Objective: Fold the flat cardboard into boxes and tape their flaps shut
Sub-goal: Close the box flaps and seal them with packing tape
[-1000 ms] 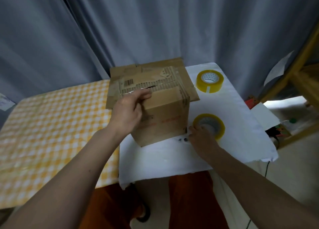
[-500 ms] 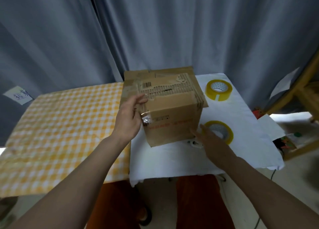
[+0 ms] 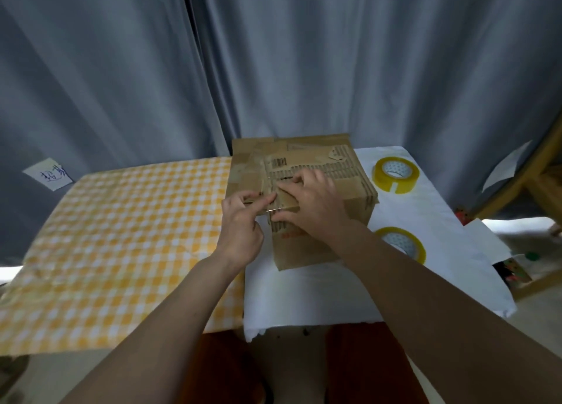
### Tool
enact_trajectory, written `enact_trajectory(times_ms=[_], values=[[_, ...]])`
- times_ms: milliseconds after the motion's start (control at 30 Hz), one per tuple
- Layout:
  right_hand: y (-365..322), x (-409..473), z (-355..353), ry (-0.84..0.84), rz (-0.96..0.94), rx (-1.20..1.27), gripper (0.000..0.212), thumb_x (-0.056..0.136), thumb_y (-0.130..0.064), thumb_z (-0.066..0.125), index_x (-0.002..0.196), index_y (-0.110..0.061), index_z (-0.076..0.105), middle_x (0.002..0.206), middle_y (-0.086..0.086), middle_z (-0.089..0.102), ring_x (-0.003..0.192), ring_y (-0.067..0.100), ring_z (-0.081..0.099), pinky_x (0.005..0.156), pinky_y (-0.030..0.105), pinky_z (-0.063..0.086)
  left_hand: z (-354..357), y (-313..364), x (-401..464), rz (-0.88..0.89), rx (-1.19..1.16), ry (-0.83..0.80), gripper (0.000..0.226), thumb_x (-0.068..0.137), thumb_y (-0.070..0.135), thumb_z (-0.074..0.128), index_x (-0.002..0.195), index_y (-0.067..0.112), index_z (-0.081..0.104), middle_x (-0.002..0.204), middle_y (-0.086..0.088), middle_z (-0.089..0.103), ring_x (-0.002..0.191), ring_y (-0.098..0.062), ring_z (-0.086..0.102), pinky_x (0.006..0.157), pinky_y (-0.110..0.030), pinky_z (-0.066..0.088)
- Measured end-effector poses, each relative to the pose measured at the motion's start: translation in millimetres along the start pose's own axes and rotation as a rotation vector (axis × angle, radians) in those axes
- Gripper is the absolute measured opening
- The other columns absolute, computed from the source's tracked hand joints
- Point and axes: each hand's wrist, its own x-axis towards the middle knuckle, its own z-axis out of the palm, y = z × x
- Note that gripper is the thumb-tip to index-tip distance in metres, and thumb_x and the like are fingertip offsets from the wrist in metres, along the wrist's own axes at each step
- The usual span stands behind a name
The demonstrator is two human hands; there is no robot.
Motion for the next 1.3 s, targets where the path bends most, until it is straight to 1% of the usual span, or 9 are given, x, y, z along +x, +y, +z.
enact_trajectory(times_ms=[167,367,567,633,733,967,1033,1133,1300], values=[[-9,-4,12,0.066,0.095,-0.095,0.079,0.056,-0.066,0.073,0.123,-0.031,0.052,0.115,-0.002,0.049,0.105,0.02,0.043,0.087,0.034,0.031,2,-4,2,-0.054,-0.13,-0.059,0.076,0.081,-0.022,0.037,0.137,0.027,0.05,0.136,-0.01,0.037,0.13,-0.024,0.026,0.108,-0.023,0.023],[-13,-14,11,0.072,0.084,-0.103,0.081,0.058,-0.06,0.074,0.126,-0.023,0.049,0.121,-0.004,0.049,0.108,0.019,0.043,0.091,0.033,0.032,5,-1,0,-0.526,-0.926,-0.157,0.067,0.096,0.017,0.054,0.151,0.035,0.02,0.131,0.0,0.059,0.12,-0.015,0.056,0.107,-0.037,0.041],[-1,-24,-4,0.001,0.084,0.086,0.084,0.065,-0.085,0.037,0.125,-0.028,0.054,0.119,-0.008,0.045,0.106,0.014,0.037,0.095,0.032,0.031,18,1,-23,-0.561,-0.934,-0.195,0.038,0.095,0.015,0.052,0.123,0.039,0.047,0.099,0.012,0.068,0.096,-0.006,0.066,0.088,-0.026,0.049],[-2,-27,-4,0.004,0.096,0.084,0.076,0.072,-0.079,0.038,0.126,-0.029,0.054,0.119,-0.008,0.045,0.108,0.014,0.037,0.097,0.032,0.031,22,2,-29,-0.552,-0.94,-0.221,0.027,0.096,0.02,0.055,0.098,0.046,0.051,0.095,0.013,0.071,0.091,-0.003,0.068,0.081,-0.024,0.047],[-13,-30,-3,0.056,0.143,0.131,0.057,0.075,-0.062,0.055,0.119,-0.026,0.06,0.116,-0.004,0.046,0.111,0.018,0.038,0.097,0.033,0.029,16,2,-27,-0.561,-0.91,-0.226,0.025,0.093,0.026,0.059,0.115,0.035,0.05,0.113,0.005,0.065,0.104,-0.006,0.062,0.095,-0.032,0.046],[-40,-34,8,0.15,0.296,0.016,0.044,0.076,-0.041,0.057,0.113,-0.019,0.06,0.111,0.002,0.051,0.108,0.023,0.045,0.097,0.036,0.031,4,8,-26,-0.162,-0.557,-0.147,0.054,0.095,-0.002,0.04,0.128,0.041,0.039,0.116,0.03,0.045,0.098,0.035,0.04,0.078,0.005,0.034],[-42,-37,16,0.186,0.274,-0.031,0.042,0.076,-0.036,0.06,0.113,-0.015,0.06,0.108,0.006,0.054,0.103,0.025,0.05,0.094,0.038,0.036,4,10,-24,0.016,-0.375,-0.104,0.063,0.092,-0.005,0.041,0.144,0.03,0.031,0.146,0.017,0.035,0.133,0.017,0.022,0.11,-0.01,0.023],[-38,-43,15,0.196,0.235,0.024,0.048,0.069,-0.032,0.07,0.113,-0.015,0.062,0.109,0.006,0.056,0.102,0.027,0.052,0.093,0.039,0.038,8,2,-26,0.218,-0.105,-0.103,0.062,0.09,0.005,0.035,0.151,0.011,0.019,0.154,0.008,0.006,0.141,0.008,-0.014,0.118,-0.021,-0.001],[-7,-63,-8,-0.034,0.103,0.163,0.068,0.066,-0.036,0.075,0.129,-0.022,0.054,0.124,0.0,0.048,0.117,0.023,0.04,0.1,0.034,0.025,-3,-5,-17,0.298,0.022,-0.016,0.043,0.101,0.021,0.043,0.144,0.019,0.042,0.155,0.002,0.031,0.147,-0.015,0.011,0.119,-0.048,0.013]])
